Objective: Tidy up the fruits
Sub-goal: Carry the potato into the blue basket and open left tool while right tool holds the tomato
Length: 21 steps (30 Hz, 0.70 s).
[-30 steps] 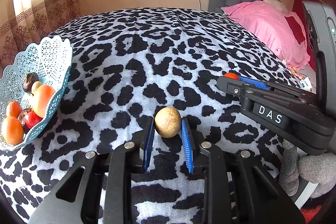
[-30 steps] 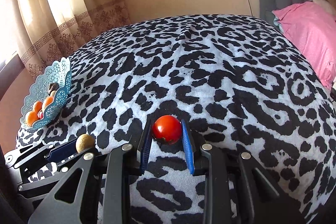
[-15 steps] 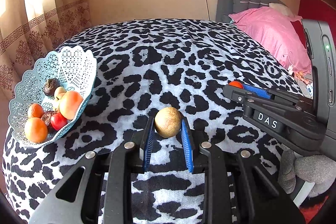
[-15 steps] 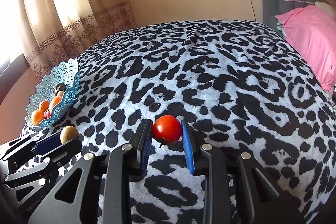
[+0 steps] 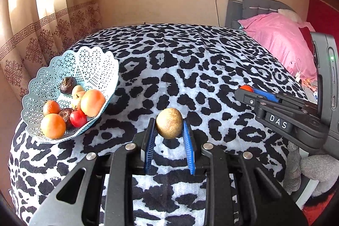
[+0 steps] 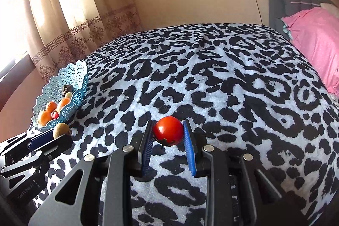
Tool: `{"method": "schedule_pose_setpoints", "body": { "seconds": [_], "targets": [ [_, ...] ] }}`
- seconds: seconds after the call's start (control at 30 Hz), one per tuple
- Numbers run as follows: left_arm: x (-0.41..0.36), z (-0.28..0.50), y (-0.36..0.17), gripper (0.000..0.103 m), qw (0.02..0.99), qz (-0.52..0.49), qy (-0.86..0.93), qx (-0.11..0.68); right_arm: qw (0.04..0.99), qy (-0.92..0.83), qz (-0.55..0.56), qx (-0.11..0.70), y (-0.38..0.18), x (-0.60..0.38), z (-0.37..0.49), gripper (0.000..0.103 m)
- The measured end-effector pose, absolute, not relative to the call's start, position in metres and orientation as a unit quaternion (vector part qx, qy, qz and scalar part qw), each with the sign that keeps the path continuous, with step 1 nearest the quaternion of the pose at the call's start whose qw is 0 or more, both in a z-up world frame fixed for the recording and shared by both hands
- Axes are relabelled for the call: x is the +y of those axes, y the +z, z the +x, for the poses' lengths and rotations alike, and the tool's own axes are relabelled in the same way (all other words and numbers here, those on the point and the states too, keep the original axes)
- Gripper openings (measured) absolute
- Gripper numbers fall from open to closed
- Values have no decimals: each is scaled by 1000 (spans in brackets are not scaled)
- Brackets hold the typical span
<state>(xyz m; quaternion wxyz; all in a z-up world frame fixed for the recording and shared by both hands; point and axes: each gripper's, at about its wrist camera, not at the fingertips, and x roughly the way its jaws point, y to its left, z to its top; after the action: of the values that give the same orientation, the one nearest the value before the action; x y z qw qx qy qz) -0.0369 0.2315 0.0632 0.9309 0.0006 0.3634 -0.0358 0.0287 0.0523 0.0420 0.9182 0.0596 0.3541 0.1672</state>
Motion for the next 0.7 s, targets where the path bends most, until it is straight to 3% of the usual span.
{"method": "schedule_pose_setpoints", "body": {
  "seconds": [0.7],
  "targets": [
    [345,-34,85,26,940,-49,79,327,912,173,63,367,33,59,31,28]
  ]
}}
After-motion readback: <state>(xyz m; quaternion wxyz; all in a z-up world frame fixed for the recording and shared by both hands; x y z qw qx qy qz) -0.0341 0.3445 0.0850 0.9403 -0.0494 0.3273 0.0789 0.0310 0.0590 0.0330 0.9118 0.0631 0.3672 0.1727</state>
